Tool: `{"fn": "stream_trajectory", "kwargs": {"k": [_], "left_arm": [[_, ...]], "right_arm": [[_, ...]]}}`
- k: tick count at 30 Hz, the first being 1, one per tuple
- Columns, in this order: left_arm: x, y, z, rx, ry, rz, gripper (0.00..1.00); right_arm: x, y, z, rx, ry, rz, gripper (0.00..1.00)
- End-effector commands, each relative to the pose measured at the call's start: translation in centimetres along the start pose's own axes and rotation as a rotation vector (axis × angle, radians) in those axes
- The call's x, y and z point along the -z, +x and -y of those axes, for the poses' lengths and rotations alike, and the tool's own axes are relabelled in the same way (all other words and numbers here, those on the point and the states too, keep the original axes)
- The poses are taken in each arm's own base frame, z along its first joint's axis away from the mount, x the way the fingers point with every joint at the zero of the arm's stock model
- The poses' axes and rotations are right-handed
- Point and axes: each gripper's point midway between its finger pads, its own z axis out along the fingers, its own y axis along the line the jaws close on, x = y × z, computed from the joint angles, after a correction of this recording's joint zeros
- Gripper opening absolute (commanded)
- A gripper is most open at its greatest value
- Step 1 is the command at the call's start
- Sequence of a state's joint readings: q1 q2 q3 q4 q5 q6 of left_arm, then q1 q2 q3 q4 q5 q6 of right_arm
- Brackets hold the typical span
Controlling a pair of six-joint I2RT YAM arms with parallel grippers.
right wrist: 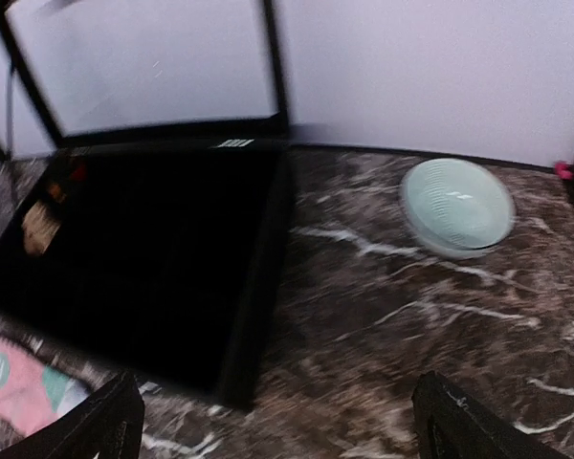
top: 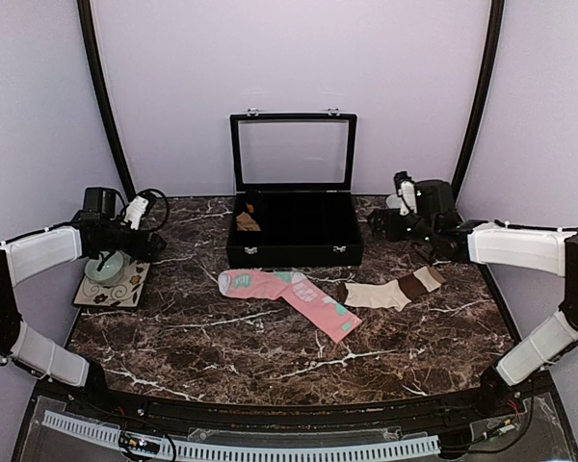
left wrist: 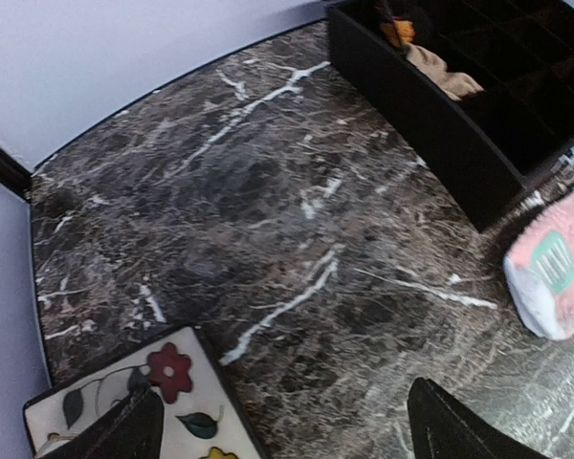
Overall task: Roll the socks
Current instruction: Move the sock to the center of the board.
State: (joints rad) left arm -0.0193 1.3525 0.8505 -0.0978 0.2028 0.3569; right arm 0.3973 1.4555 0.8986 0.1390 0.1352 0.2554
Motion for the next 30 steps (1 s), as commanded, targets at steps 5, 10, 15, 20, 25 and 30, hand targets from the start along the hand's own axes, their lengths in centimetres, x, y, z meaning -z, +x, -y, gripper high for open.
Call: {"fn": "stream_trajectory", "kwargs": {"k": [5,10,15,20,25,30], "left_arm": [[1.4,2.1,6.5,-0.158,0.178,-0.118,0.98],[1.5,3.6,11.1,-0.341,0.251,-0.204,0.98],[1.9,3.0,13.9,-0.404,0.339,-0.233,0.98],[1.3,2.6,16.1,-0.441,0.385,-0.247,0.98],[0.4,1.9,17.9,-0.405,0.407,-0.232,0.98],[0.5,2.2,18.8,-0.345,0.449,-0.241,0.99]], "right_arm": [[2.1,11.3,-12.3,0.26,-0.159,-0.19,0.88],[2.7,17.8,-16.0,0.307,-0.225,-0.315,0.73],[3.1,22.9,-16.7,0.344,-0.214,-0.424,0.61],[4.4,24.9,-17.2,0.324,-0.243,-0.461,0.58],[5.1,26.9,-19.8,0.274,-0.321,-0.51,0.54],[5.0,26.9,-25.4,0.134,-0.465,-0.529,0.52]]}}
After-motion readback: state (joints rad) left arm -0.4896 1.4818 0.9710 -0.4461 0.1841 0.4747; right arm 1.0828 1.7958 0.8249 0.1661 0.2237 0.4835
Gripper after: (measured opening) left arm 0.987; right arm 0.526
